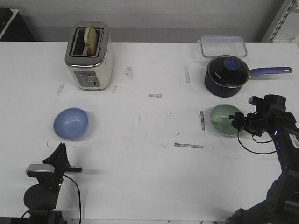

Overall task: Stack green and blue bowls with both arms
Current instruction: 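Move the right gripper forward and grasp the rim of the pale green bowl, then slide the green bowl with the right gripper toward the table center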

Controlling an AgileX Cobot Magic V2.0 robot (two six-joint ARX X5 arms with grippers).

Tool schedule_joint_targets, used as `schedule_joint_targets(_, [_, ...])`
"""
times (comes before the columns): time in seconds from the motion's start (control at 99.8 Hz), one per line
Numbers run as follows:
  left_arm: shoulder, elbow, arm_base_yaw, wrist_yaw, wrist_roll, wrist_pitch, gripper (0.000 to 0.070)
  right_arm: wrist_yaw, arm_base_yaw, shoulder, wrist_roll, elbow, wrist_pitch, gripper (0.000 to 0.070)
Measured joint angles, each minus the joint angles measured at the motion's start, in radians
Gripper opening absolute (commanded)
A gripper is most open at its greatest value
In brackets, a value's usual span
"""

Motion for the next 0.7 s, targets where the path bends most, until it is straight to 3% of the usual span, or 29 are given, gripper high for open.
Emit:
schedule_joint_targets(0.1, [0.000,0.000,0.000,0.000,0.000,0.000,0.0003,0.000,0.000,0.000,-0.004,0.000,0.016,0.0004])
schedule_joint_targets(0.541, [0.000,0.000,0.000,0.000,0.000,0.000,0.0003,0.002,0.023,-0.060,-0.002,0.000,0.029,0.0003])
schedule_joint_targets(0.702, [0.000,0.000,0.000,0.000,0.000,0.000,0.0003,0.000,0.112,-0.131,0.080,0.002,0.047,0.0003])
